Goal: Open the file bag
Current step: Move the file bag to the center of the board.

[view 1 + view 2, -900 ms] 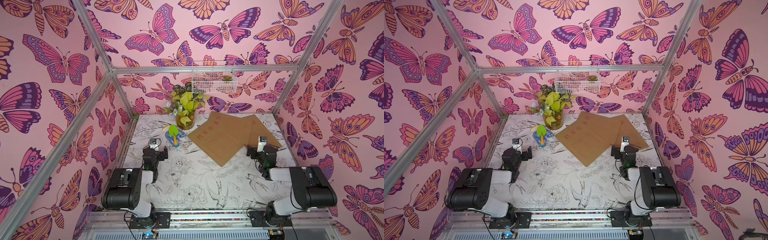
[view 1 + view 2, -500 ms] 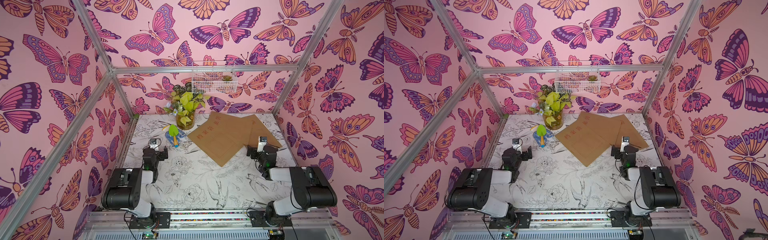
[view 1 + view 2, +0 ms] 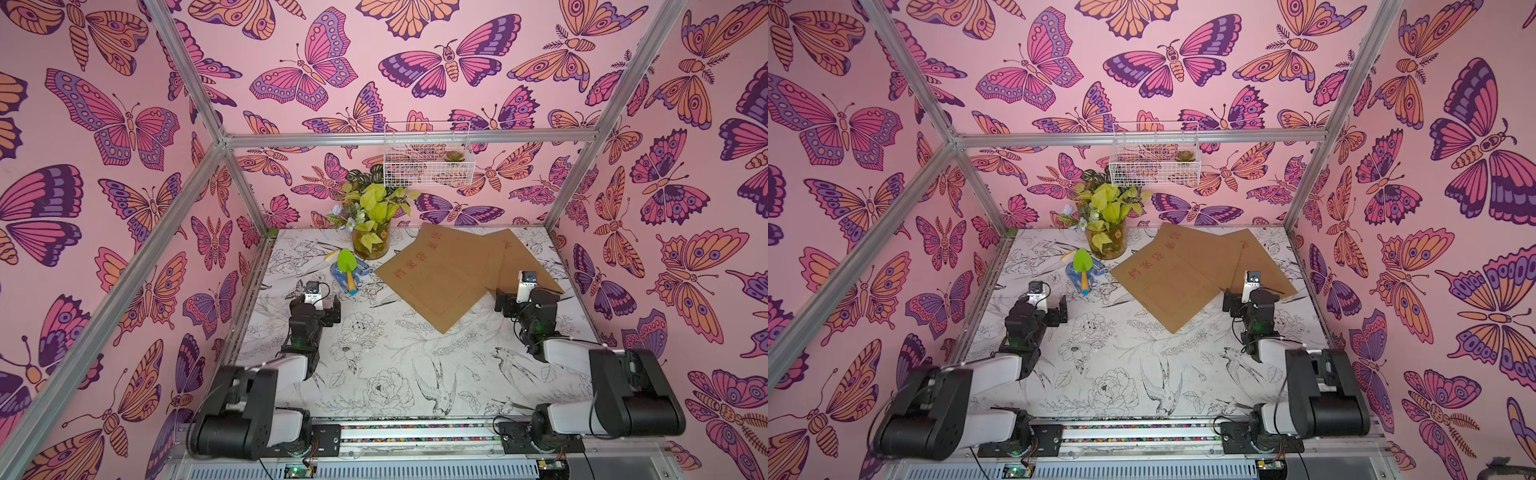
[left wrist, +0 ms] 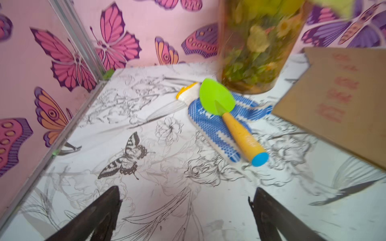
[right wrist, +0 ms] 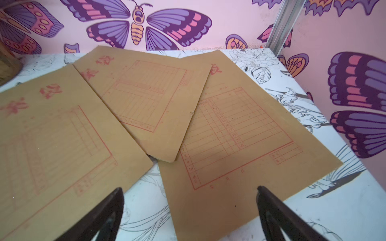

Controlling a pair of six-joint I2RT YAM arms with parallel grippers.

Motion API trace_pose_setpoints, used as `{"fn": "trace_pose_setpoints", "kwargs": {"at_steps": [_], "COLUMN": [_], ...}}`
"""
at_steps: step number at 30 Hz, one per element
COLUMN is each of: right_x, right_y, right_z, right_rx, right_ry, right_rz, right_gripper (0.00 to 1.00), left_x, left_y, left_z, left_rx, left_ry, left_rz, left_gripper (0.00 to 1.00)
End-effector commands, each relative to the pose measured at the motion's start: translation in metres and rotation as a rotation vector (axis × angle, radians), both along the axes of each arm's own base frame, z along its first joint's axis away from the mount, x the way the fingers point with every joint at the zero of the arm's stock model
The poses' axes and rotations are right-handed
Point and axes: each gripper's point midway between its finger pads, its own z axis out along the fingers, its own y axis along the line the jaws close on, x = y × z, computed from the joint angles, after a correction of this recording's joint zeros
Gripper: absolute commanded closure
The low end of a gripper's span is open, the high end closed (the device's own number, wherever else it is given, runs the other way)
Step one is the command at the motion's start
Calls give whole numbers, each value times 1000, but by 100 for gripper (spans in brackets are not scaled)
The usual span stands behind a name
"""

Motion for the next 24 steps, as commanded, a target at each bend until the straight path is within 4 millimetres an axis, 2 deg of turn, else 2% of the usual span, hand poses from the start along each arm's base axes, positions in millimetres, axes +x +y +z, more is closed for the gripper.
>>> {"fn": "trace_pose_setpoints", "kwargs": {"at_steps": [1, 4, 8, 12, 18, 21, 24], "right_x": [-9, -17, -26, -24, -8, 5, 20], "right_y": [6, 15, 19, 43, 104, 138, 160], "right_z": [21, 39, 46, 51, 40, 28, 5], "right_rx": [98, 204, 334, 449, 413, 407, 400], "right_ry": [53, 48, 136, 207, 408, 509, 620], "right_rz": [-5, -6, -60, 17, 230, 307, 324], "right_gripper": [1, 1, 1, 1, 1, 1, 1], "left_x": [-19, -39, -50, -54, -46, -41, -39], "left_y": [24, 27, -4, -39, -109, -140, -162], "left_z": [21, 34, 39, 36, 17, 0, -15], "left_rx": [-31, -128, -280, -372, -353, -323, -360], "left_ry": [57, 82, 133, 238, 440, 543, 638], "left_rz": [194, 291, 180, 109, 20, -6, -29], "left_gripper": [0, 0, 0, 0, 0, 0, 0]}}
